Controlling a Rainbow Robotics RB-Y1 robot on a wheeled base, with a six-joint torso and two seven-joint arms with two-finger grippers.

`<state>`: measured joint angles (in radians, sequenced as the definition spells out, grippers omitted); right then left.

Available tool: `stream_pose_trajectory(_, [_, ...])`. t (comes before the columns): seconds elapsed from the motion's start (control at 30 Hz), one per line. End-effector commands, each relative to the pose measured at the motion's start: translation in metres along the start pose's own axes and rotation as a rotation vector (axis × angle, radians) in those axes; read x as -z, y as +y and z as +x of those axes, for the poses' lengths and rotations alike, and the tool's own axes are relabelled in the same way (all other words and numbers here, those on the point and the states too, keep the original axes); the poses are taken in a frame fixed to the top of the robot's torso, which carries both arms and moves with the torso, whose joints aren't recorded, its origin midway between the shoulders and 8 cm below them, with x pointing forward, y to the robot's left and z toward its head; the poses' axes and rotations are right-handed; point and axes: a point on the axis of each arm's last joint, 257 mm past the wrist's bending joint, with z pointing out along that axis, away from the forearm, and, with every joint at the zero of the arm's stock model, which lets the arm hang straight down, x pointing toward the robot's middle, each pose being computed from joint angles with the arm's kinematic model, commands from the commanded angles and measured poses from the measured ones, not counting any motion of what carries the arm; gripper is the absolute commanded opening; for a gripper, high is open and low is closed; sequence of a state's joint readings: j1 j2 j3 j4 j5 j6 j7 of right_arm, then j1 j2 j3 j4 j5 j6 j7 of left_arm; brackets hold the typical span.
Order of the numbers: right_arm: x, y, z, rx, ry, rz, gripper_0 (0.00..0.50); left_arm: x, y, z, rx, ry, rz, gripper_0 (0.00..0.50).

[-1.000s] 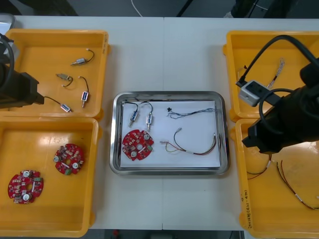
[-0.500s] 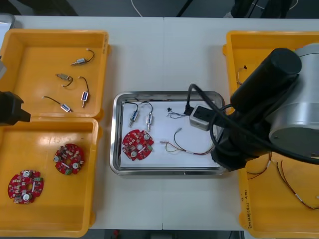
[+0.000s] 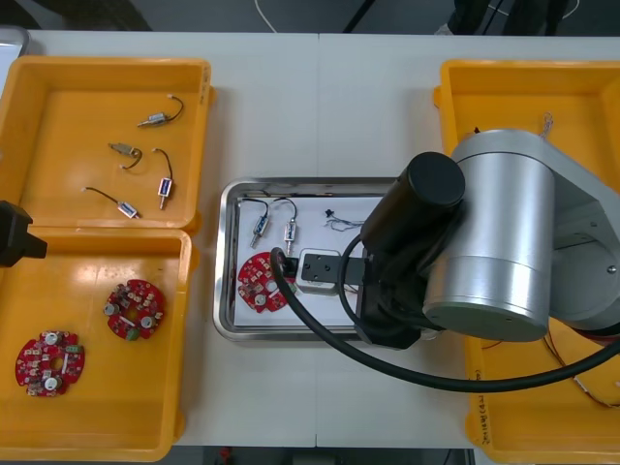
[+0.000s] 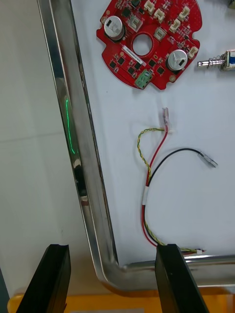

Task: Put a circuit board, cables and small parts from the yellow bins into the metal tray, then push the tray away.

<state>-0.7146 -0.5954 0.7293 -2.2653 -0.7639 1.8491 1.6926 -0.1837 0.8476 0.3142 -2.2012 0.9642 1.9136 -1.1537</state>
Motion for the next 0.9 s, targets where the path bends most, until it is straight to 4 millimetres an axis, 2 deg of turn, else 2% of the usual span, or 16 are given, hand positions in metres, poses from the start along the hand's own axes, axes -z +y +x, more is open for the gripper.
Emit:
stream_pose_trajectory(0.03, [-0.006, 0.006, -0.033, 0.122, -0.045, 0.015, 0.500, 0.018, 0.019, -0.007, -0.105, -0.034, -0.061, 0.500])
stream_pose_trajectory(0.33, [-0.033, 0.023, -0.036, 0.159, -0.006, -0.006, 0.500, 0.018, 0.019, -0.007, -0.103, -0.037, -0.065, 0.500])
stream_pose_trajectory(0.53, [-0.044, 0.032, -0.036, 0.165, 0.018, -0.028, 0.500, 0.018, 0.019, -0.007, -0.103, -0.037, -0.065, 0.500])
stream_pose_trajectory(0.9, [-0.064, 0.038, -0.041, 0.176, 0.051, -0.004, 0.500, 0.018, 0.019, -0.007, -0.103, -0.037, -0.065, 0.500])
